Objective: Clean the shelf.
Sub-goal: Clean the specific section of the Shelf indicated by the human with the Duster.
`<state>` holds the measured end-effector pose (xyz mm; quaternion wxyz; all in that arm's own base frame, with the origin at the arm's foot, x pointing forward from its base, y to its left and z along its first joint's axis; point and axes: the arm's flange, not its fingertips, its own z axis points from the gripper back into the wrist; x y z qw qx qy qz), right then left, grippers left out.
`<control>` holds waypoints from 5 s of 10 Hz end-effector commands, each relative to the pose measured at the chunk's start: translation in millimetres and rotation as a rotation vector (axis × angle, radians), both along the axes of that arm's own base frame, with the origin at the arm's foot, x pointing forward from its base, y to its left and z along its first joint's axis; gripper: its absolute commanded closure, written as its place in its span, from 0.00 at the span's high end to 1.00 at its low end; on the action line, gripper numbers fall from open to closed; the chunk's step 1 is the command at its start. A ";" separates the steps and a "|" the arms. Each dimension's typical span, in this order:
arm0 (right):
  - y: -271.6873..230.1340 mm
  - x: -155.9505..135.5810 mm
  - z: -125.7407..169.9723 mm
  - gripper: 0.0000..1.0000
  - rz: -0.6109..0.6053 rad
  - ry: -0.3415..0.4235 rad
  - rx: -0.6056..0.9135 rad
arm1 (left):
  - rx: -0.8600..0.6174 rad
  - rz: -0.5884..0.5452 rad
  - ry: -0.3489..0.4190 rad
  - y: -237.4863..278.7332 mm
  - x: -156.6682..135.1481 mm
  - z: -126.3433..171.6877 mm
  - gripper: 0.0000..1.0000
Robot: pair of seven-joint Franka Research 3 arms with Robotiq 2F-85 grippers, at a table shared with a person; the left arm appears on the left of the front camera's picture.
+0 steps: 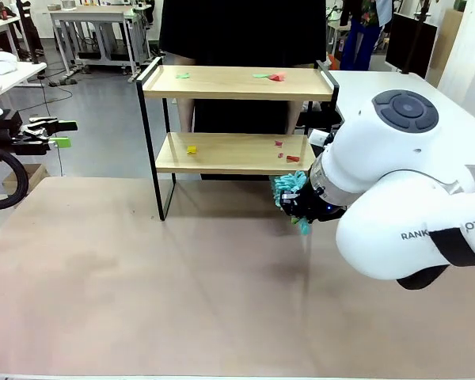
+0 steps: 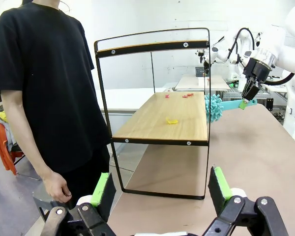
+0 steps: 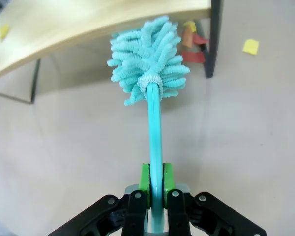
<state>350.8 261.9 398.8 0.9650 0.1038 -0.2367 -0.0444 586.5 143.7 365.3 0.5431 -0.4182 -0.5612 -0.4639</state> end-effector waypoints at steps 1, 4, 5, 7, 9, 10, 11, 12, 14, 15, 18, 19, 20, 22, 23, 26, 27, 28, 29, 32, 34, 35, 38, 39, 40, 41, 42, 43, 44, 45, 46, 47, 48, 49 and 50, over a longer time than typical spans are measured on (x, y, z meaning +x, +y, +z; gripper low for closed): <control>-33.1 -24.3 2.4 0.13 0.176 0.057 0.047 | 0.010 -0.005 -0.010 -0.5 -1.7 1.8 1.00; -43.4 -31.1 7.1 0.13 0.423 0.095 0.057 | 0.010 -0.005 -0.010 -0.5 -1.7 1.8 1.00; -50.3 -34.9 10.6 0.13 0.516 0.106 0.071 | 0.010 -0.005 -0.010 -0.5 -1.7 1.8 1.00; -62.9 -41.6 16.4 0.13 0.673 0.131 0.103 | 0.010 -0.005 -0.010 -0.5 -1.7 1.8 1.00; -78.0 -47.9 20.0 0.13 0.803 0.172 0.149 | 0.010 -0.005 -0.010 -0.5 -1.7 1.8 1.00; -88.8 -53.7 24.8 0.13 0.823 0.196 0.165 | 0.010 -0.005 -0.010 -0.5 -1.7 1.8 1.00; -101.6 -64.1 34.5 0.13 0.826 0.217 0.157 | 0.010 -0.005 -0.010 -0.5 -1.7 1.8 1.00; -114.5 -77.5 46.8 0.13 0.838 0.236 0.152 | 0.010 -0.005 -0.010 -0.5 -1.7 1.8 1.00; -146.2 -104.6 69.1 0.13 0.848 0.267 0.080 | 0.010 -0.005 -0.010 -0.5 -1.7 1.8 1.00; -160.7 -114.8 77.4 0.13 0.859 0.271 0.088 | 0.010 -0.005 -0.010 -0.5 -1.7 1.8 1.00; -214.5 -142.4 91.4 0.13 0.825 0.297 0.055 | 0.010 -0.005 -0.010 -0.5 -1.7 1.8 1.00; -219.8 -145.8 90.4 0.13 0.804 0.348 -0.001 | 0.010 -0.005 -0.010 -0.5 -1.7 1.8 1.00; -221.4 -147.9 89.7 0.13 0.788 0.365 -0.032 | 0.010 -0.005 -0.010 -0.5 -1.7 1.8 1.00; -224.0 -158.0 88.7 0.13 0.779 0.339 -0.053 | 0.010 -0.005 -0.010 -0.5 -1.7 1.8 1.00; -222.0 -130.4 127.9 0.13 0.773 0.370 -0.016 | 0.010 -0.005 -0.010 -0.5 -1.7 1.8 1.00; -222.0 -130.4 127.9 0.13 0.773 0.370 -0.016 | 0.010 -0.005 -0.010 -0.5 -1.7 1.8 1.00; -222.0 -130.4 127.9 0.13 0.773 0.370 -0.016 | 0.010 -0.005 -0.010 -0.5 -1.7 1.8 1.00; -222.0 -130.4 127.9 0.13 0.773 0.370 -0.016 | 0.010 -0.005 -0.010 -0.5 -1.7 1.8 1.00; -222.0 -130.4 127.9 0.13 0.773 0.370 -0.016 | 0.010 -0.005 -0.010 -0.5 -1.7 1.8 1.00; -222.0 -130.4 127.9 0.13 0.773 0.370 -0.016 | 0.010 -0.005 -0.010 -0.5 -1.7 1.8 1.00; -222.0 -130.4 127.9 0.13 0.773 0.370 -0.016 | 0.010 -0.005 -0.010 -0.5 -1.7 1.8 1.00; -222.0 -130.4 127.9 0.13 0.773 0.370 -0.016 | 0.010 -0.005 -0.010 -0.5 -1.7 1.8 1.00; -222.0 -130.4 127.9 0.13 0.773 0.370 -0.016 | 0.010 -0.005 -0.010 -0.5 -1.7 1.8 1.00; -222.0 -130.4 127.9 0.13 0.773 0.370 -0.016 | 0.010 -0.005 -0.010 -0.5 -1.7 1.8 1.00; -222.0 -130.4 127.9 0.13 0.773 0.370 -0.016 | 0.010 -0.005 -0.010 -0.5 -1.7 1.8 1.00; -222.0 -130.4 127.9 0.13 0.773 0.370 -0.016 | 0.010 -0.005 -0.010 -0.5 -1.7 1.8 1.00; -222.0 -130.4 127.9 0.13 0.773 0.370 -0.016 | 0.010 -0.005 -0.010 -0.5 -1.7 1.8 1.00; -222.0 -130.4 127.9 0.13 0.773 0.370 -0.016 | 0.010 -0.005 -0.010 -0.5 -1.7 1.8 1.00; -222.0 -130.4 127.9 0.13 0.773 0.370 -0.016 | 0.010 -0.005 -0.010 -0.5 -1.7 1.8 1.00; -222.0 -130.4 127.9 0.13 0.773 0.370 -0.016 | 0.010 -0.005 -0.010 -0.5 -1.7 1.8 1.00; -222.0 -130.4 127.9 0.13 0.773 0.370 -0.016 | 0.010 -0.005 -0.010 -0.5 -1.7 1.8 1.00; -222.0 -130.4 127.9 0.13 0.773 0.370 -0.016 | 0.010 -0.005 -0.010 -0.5 -1.7 1.8 1.00; -222.0 -130.4 127.9 0.13 0.773 0.370 -0.016 | 0.010 -0.005 -0.010 -0.5 -1.7 1.8 1.00; -222.0 -130.4 127.9 0.13 0.773 0.370 -0.016 | 0.010 -0.005 -0.010 -0.5 -1.7 1.8 1.00; -222.0 -130.4 127.9 0.13 0.773 0.370 -0.016 | 0.010 -0.005 -0.010 -0.5 -1.7 1.8 1.00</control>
